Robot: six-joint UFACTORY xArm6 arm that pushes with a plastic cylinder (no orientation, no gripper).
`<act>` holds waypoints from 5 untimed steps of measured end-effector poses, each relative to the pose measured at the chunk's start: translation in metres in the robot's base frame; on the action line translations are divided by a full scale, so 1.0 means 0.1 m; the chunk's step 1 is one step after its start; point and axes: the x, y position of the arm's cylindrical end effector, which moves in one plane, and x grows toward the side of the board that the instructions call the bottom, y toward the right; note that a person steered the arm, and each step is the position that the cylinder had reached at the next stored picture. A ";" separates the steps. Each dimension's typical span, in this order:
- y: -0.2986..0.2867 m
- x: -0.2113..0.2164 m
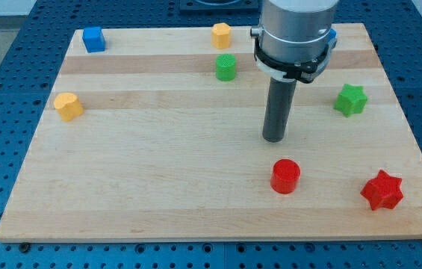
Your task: Slide the green circle vertically below to the yellow hexagon
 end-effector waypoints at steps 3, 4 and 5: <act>-0.02 -0.99; 0.04 -1.39; -0.08 -1.89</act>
